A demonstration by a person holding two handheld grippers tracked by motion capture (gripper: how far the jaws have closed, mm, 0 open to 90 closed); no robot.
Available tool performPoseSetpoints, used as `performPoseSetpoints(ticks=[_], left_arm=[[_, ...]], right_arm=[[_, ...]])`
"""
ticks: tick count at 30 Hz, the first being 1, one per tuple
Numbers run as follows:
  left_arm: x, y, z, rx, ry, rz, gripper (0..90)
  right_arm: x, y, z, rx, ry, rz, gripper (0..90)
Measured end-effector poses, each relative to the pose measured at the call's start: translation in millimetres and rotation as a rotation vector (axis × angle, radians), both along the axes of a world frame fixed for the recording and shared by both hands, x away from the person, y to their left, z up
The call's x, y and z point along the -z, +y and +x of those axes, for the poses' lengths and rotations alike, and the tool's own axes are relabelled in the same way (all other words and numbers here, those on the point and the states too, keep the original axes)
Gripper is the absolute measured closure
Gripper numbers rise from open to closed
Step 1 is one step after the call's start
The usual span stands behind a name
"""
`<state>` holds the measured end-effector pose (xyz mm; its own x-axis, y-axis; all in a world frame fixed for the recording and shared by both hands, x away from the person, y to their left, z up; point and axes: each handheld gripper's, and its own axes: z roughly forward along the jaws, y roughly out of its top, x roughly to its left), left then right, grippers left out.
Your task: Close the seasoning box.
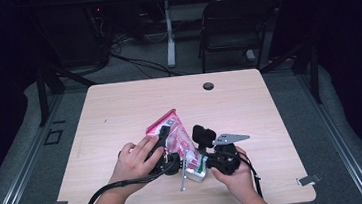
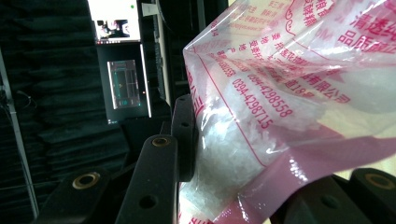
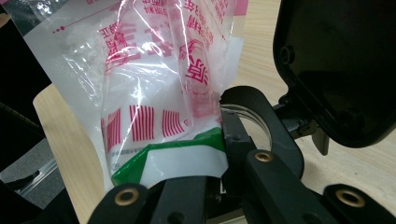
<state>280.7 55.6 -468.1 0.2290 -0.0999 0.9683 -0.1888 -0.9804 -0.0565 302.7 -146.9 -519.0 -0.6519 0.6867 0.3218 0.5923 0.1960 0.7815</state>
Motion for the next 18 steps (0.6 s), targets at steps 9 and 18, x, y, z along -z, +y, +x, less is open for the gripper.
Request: performPoseSetpoints(ticks=[9,18], left_arm=[[-0.3,4.1,1.0,-0.002,0.014,0.005,74.2],[2.8,9.3,3.8,-0.010,0.032,0.002,74.7]], right_arm=[[-0.6,-0.8,-0.2,0.000,-0.008,0.016,87.6],[-9.0,-6.4,-2.3,0.001,-0.028,0.001,83.0]])
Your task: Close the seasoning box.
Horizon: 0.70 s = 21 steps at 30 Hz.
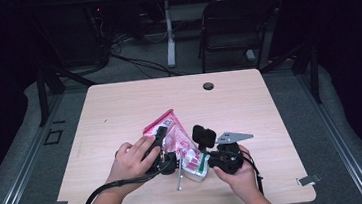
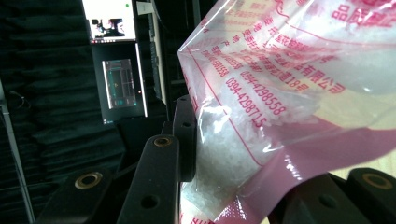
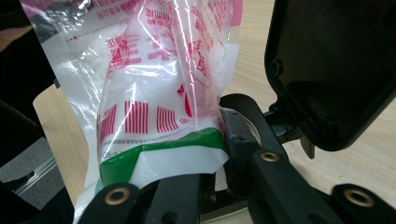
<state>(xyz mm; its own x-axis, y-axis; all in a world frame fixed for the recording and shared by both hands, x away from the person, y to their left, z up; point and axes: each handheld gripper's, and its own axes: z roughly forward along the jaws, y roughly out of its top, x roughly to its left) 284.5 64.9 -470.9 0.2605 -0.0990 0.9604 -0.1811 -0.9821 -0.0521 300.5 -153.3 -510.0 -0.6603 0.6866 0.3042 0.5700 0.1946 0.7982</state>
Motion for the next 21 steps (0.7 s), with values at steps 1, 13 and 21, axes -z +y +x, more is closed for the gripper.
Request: performPoseSetpoints(ticks=[1,13,21], left_arm=[[-0.6,0.3,0.3,0.003,-0.006,0.005,74.8],[1.4,5.5,2.1,-0.004,0.012,0.006,74.9],[3.4,6.5,2.5,-0.005,0.029,0.010,74.9]], right_arm=[[-0.9,-0.2,0.5,-0.005,-0.006,-0.002,81.1],[-5.1,4.5,-1.0,-0.008,-0.050,-0.054,71.4],[-5.1,4.6,-5.0,0.001,-0.079,-0.084,65.0]])
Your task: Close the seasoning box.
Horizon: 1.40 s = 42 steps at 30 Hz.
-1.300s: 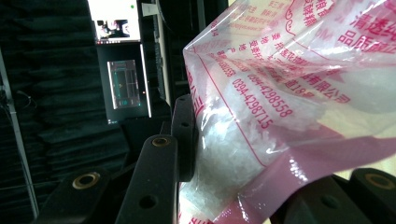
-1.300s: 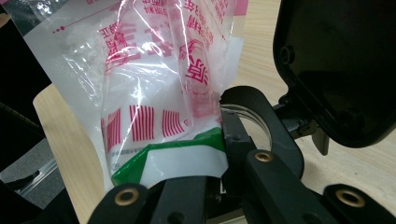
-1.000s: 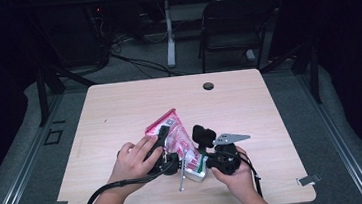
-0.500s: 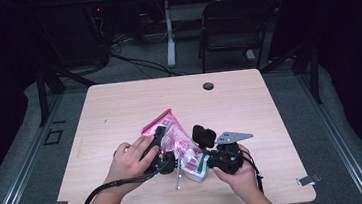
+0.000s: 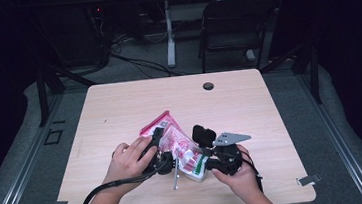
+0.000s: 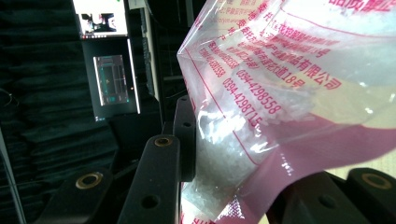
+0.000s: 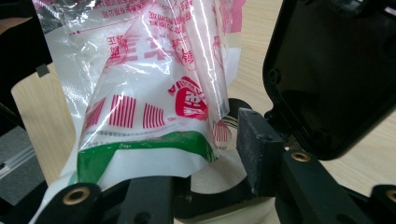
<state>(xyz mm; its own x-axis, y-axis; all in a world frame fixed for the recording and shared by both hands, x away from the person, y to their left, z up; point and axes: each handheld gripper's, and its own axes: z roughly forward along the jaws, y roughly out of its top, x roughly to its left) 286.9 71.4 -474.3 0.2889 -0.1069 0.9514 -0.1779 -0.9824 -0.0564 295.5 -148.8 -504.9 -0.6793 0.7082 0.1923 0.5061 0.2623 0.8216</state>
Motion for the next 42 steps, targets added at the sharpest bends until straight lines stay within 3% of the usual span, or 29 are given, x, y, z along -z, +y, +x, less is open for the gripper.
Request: performPoseSetpoints(ticks=[3,12,16,25,38,42], left_arm=[[0.6,-1.4,-0.5,0.001,0.010,0.012,75.0],[1.9,-1.7,-0.8,0.006,0.014,0.011,75.0],[2.2,-1.8,-0.7,0.007,0.013,0.011,75.0],[2.3,-0.7,0.3,0.007,0.012,0.012,75.0],[-0.4,0.6,0.4,0.010,0.003,0.012,75.1],[-1.8,-1.5,-2.0,0.019,-0.020,0.015,75.3]], right_arm=[[0.6,-2.2,-4.4,0.001,-0.030,-0.007,63.2],[3.9,-7.1,-15.0,0.010,-0.039,0.019,64.6],[4.6,-7.2,-17.8,0.010,-0.028,0.038,67.7],[5.7,-9.5,-18.2,-0.013,0.013,0.073,86.8],[4.1,-14.3,-14.3,-0.015,0.059,0.139,89.8],[4.7,-15.2,-13.5,-0.013,0.060,0.121,90.0]])
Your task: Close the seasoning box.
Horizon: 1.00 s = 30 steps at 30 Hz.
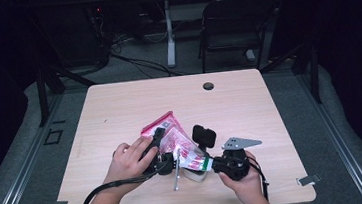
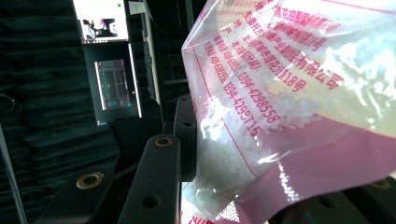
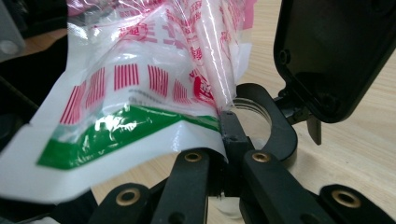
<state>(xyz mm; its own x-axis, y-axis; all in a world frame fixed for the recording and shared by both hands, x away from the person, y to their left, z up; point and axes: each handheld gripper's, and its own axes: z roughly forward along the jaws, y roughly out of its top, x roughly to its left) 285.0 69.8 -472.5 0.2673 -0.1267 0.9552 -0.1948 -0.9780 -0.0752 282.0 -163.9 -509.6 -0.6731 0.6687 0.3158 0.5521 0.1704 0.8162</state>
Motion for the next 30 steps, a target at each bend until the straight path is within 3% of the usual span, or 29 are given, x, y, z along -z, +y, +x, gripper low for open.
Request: performPoseSetpoints(ticks=[4,12,18,24,30], left_arm=[[-0.7,-2.3,-2.9,0.006,-0.017,0.007,75.3],[-1.0,-4.4,-5.0,0.006,-0.014,0.014,75.3],[-2.2,-5.1,-7.0,0.020,-0.032,-0.013,75.3],[-4.2,-6.1,-7.4,0.020,-0.033,-0.005,75.3],[-3.9,-7.5,-8.5,0.028,-0.040,0.001,75.3]], right_arm=[[3.5,0.8,1.8,0.009,0.006,-0.006,90.0],[7.2,4.2,5.0,0.016,0.014,-0.020,90.0],[7.4,4.4,5.3,0.018,0.010,-0.040,90.0],[5.9,2.5,5.0,0.024,0.001,-0.036,90.0],[7.0,4.4,4.6,0.012,-0.003,-0.081,90.0]])
